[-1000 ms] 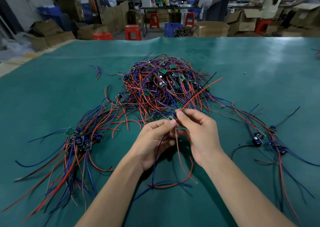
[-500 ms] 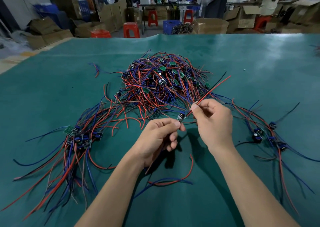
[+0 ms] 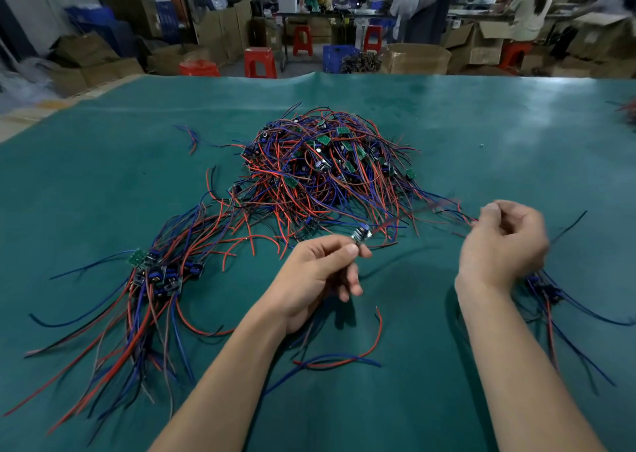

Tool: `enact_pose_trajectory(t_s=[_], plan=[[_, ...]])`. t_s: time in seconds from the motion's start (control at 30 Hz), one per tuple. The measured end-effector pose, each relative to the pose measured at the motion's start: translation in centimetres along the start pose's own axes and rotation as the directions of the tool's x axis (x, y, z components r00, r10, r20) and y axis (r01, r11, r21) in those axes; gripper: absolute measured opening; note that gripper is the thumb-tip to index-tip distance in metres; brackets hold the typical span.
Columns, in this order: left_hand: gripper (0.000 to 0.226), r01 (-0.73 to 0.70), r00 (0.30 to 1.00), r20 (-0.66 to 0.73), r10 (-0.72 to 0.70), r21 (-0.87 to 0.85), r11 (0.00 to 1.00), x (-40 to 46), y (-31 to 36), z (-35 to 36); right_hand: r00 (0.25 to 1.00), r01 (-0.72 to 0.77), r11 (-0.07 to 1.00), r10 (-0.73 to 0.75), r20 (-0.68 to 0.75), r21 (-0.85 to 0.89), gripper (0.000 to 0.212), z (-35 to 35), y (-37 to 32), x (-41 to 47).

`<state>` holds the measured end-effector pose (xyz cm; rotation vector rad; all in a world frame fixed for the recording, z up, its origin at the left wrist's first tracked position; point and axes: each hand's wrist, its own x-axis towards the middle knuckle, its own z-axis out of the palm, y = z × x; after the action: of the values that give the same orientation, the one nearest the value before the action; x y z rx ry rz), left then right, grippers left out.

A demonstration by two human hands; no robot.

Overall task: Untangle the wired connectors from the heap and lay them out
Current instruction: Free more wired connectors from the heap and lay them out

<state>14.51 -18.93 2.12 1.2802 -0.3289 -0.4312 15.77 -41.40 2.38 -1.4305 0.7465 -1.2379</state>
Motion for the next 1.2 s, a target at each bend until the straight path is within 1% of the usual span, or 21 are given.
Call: enact_pose_trajectory(t_s=[0.03, 0.07, 0.1, 0.13, 0.17, 0.2, 0.23, 0.27, 0.3, 0.37, 0.53, 0.6, 0.67, 0.77, 0.87, 0.93, 1.03, 1.07, 1.13, 1.17, 1.2], plan=[[0.017, -0.008, 1.0, -0.016, 0.008, -0.029, 1.0, 0.0, 0.0, -0.1, 0.999, -0.03, 0.999, 0.03, 0.029, -0.013, 0.003, 0.0, -0.1, -0.2], [0.017, -0.014, 1.0, -0.026, 0.012, -0.056, 0.998, 0.1, 0.1, -0.2, 0.989, -0.073, 0.997, 0.074, 0.131, -0.009, 0.007, 0.1, -0.4, -0.7], [0.016, -0.015, 1.0, -0.028, 0.013, -0.078, 0.997, 0.1, 0.1, -0.3, 0.947, -0.123, 0.992, 0.12, 0.299, -0.009, 0.013, 0.4, -0.7, -1.6], [0.017, -0.016, 1.0, -0.026, 0.014, -0.096, 0.995, 0.1, 0.0, -0.2, 0.853, -0.155, 0.987, 0.149, 0.501, -0.031, 0.02, 0.6, -1.2, -2.9], [0.018, -0.017, 1.0, -0.019, 0.015, -0.114, 0.993, 0.1, 0.0, -0.2, 0.712, -0.155, 0.986, 0.151, 0.686, -0.056, 0.029, 0.8, -1.6, -4.2], [0.02, -0.018, 1.0, -0.01, 0.017, -0.123, 0.992, 0.0, -0.1, -0.1, 0.557, -0.147, 0.988, 0.129, 0.82, -0.056, 0.036, 0.9, -1.9, -5.4], [0.022, -0.017, 1.0, 0.002, 0.017, -0.119, 0.993, 0.0, 0.0, -0.1, 0.429, -0.146, 0.989, 0.085, 0.9, -0.023, 0.039, 0.9, -2.1, -6.5], [0.021, -0.014, 1.0, 0.017, 0.016, -0.102, 0.995, -0.1, 0.0, -0.1, 0.347, -0.152, 0.988, 0.031, 0.937, 0.024, 0.038, 0.9, -2.1, -7.1], [0.019, -0.008, 1.0, 0.029, 0.01, -0.08, 0.997, -0.1, 0.0, -0.1, 0.313, -0.157, 0.985, -0.013, 0.95, 0.065, 0.035, 0.9, -2.1, -7.3], [0.019, 0.015, 0.999, 0.047, -0.014, -0.035, 0.999, -0.1, 0.1, -0.2, 0.344, -0.148, 0.983, -0.048, 0.938, 0.104, 0.026, 0.8, -2.1, -7.2], [0.021, 0.025, 0.992, 0.122, -0.032, 0.062, 0.998, -0.1, 0.2, -0.2, 0.628, -0.086, 0.987, -0.05, 0.776, 0.133, 0.013, 0.7, -2.3, -5.0], [0.021, 0.032, 0.987, 0.152, -0.045, 0.085, 0.996, -0.2, 0.3, -0.1, 0.745, -0.147, 0.974, -0.005, 0.667, 0.172, 0.017, 0.5, -2.8, -3.7], [0.022, 0.046, 0.985, 0.163, -0.06, 0.091, 0.995, -0.3, 0.3, 0.0, 0.827, -0.235, 0.942, 0.063, 0.559, 0.24, 0.021, 0.1, -3.9, -2.5], [0.021, 0.044, 0.99, 0.129, -0.049, 0.04, 0.998, -0.2, 0.2, -0.1, 0.852, -0.321, 0.886, 0.116, 0.51, 0.335, 0.023, -0.3, -6.7, -1.6], [0.02, 0.036, 0.997, 0.064, -0.036, -0.008, 0.999, 0.1, 0.1, -0.1, 0.804, -0.331, 0.882, 0.078, 0.589, 0.335, 0.023, 0.5, -10.5, -3.2], [0.019, 0.037, 0.998, 0.042, -0.036, -0.027, 0.999, 0.1, 0.1, 0.1, 0.696, -0.283, 0.93, 0.03, 0.718, 0.235, 0.023, 2.2, -12.8, -6.3], [0.026, 0.001, 1.0, 0.002, -0.001, -0.045, 0.999, -0.1, -0.1, 0.1, 0.445, -0.198, 0.976, 0.003, 0.896, 0.095, 0.026, 5.6, -14.9, -12.5], [0.021, -0.01, 1.0, -0.012, 0.01, -0.038, 0.999, 0.0, -0.2, 0.0, 0.347, -0.167, 0.985, 0.013, 0.938, 0.048, 0.028, 6.7, -15.3, -14.4], [0.021, -0.021, 1.0, 0.014, 0.021, -0.033, 0.999, -0.1, -0.3, -0.3, 0.159, 0.009, 0.999, 0.036, 0.987, -0.037, 0.038, 8.8, -15.6, -17.2], [0.021, -0.017, 0.999, 0.034, 0.018, -0.028, 0.999, -0.2, -0.2, -0.4, 0.092, 0.151, 0.987, 0.045, 0.995, -0.059, 0.045, 9.7, -15.6, -17.9], [0.021, -0.014, 0.999, 0.036, 0.015, -0.016, 1.0, -0.3, -0.1, -0.5, 0.063, 0.303, 0.951, 0.047, 0.997, -0.064, 0.05, 10.5, -15.2, -18.2]])
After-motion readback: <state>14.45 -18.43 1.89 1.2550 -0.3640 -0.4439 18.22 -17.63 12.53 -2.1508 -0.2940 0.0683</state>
